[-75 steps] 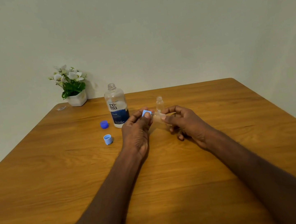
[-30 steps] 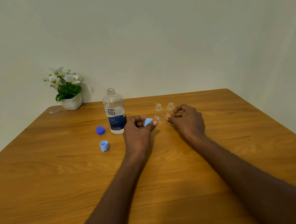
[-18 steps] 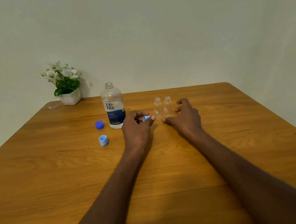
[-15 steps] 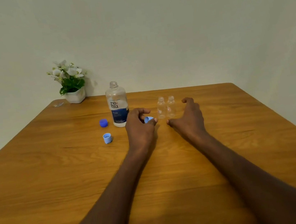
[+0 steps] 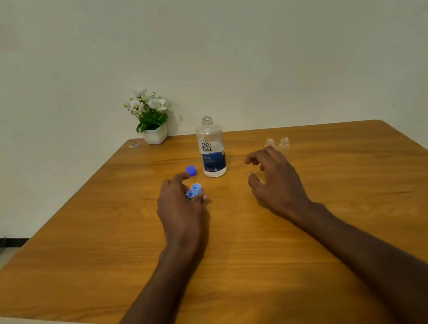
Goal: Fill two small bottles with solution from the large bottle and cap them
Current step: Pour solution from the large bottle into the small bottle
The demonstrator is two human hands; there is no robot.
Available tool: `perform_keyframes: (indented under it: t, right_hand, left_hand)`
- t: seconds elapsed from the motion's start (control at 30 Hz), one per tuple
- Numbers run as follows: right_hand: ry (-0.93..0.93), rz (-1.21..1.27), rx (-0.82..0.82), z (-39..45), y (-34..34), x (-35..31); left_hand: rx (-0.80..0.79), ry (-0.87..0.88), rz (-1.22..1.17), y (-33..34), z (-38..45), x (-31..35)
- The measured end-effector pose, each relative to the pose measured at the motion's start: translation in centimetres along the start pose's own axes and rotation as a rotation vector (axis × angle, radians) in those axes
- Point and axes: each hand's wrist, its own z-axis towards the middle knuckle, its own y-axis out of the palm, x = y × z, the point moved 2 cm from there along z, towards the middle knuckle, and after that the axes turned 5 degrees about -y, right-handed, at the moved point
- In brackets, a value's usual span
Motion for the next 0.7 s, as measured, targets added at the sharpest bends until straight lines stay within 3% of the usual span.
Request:
perform_keyframes:
  t: [0.23,0.37,0.5,0.7]
  right_hand:
    - [0.015,0.026,-0.036,0.1,0.1,0.4]
    - [0.024,0.043,-0.024,0.1,0.3,0.6]
    - [0.053,0.111,0.012,0.3,0.4,0.9]
    - [0.232,0.297,0.009,2.1,2.3,0.3]
  left_hand:
    - [-0.055,-0.185,0.043,0.4,0.7,-1.0]
    - [-0.049,-0.111,0.015,0.0,0.7,-0.9]
    - [0.181,0.009,-0.158,-1.0,2.7,-0.3]
    - [0.108,0.055,-0.133,0.9,7.4,-0.3]
